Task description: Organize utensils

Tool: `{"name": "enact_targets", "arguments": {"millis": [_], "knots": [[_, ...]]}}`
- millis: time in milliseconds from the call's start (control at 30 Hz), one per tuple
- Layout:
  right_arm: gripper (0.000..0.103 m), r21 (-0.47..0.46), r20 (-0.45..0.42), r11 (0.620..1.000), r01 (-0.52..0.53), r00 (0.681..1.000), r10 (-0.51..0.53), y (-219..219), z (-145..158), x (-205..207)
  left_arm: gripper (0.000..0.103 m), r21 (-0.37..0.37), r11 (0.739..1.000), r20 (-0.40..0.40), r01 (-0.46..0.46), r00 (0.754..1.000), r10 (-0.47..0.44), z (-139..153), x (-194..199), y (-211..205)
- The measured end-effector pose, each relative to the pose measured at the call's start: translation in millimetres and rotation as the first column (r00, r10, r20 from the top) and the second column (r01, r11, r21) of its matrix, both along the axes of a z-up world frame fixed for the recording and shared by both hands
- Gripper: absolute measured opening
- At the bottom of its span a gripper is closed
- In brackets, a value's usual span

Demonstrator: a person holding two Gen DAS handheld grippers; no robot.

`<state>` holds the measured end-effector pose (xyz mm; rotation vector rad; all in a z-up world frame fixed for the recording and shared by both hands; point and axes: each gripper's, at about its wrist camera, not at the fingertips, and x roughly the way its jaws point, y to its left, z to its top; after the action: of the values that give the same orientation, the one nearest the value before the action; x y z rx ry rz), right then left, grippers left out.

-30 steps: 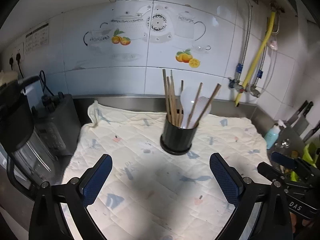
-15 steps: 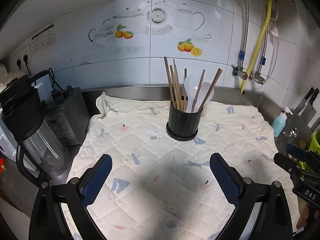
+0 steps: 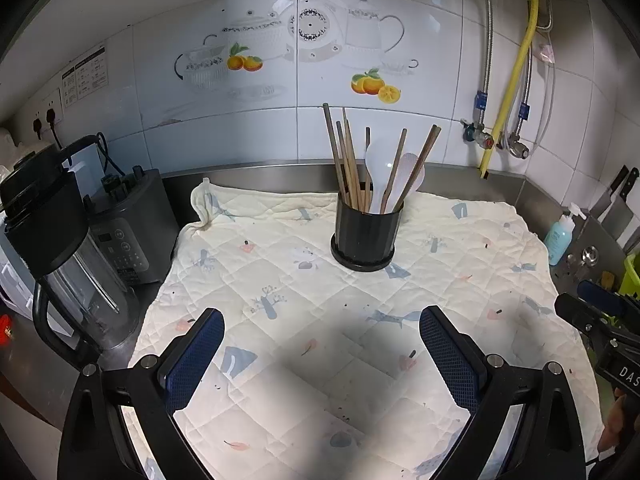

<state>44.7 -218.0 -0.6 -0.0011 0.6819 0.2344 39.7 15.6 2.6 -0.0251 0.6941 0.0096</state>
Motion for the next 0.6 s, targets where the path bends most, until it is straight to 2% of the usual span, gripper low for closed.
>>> {"name": "enact_targets", "arguments": {"millis": [600], "knots": [[0.070,-0.004,-0.001,1.000,-0.001,1.000,0.001,0.3,-1.2,0.0,0.103,-0.006,1.000,-0.010,0.000,1.000,0.000,-4.7,0.6,0.3]]}}
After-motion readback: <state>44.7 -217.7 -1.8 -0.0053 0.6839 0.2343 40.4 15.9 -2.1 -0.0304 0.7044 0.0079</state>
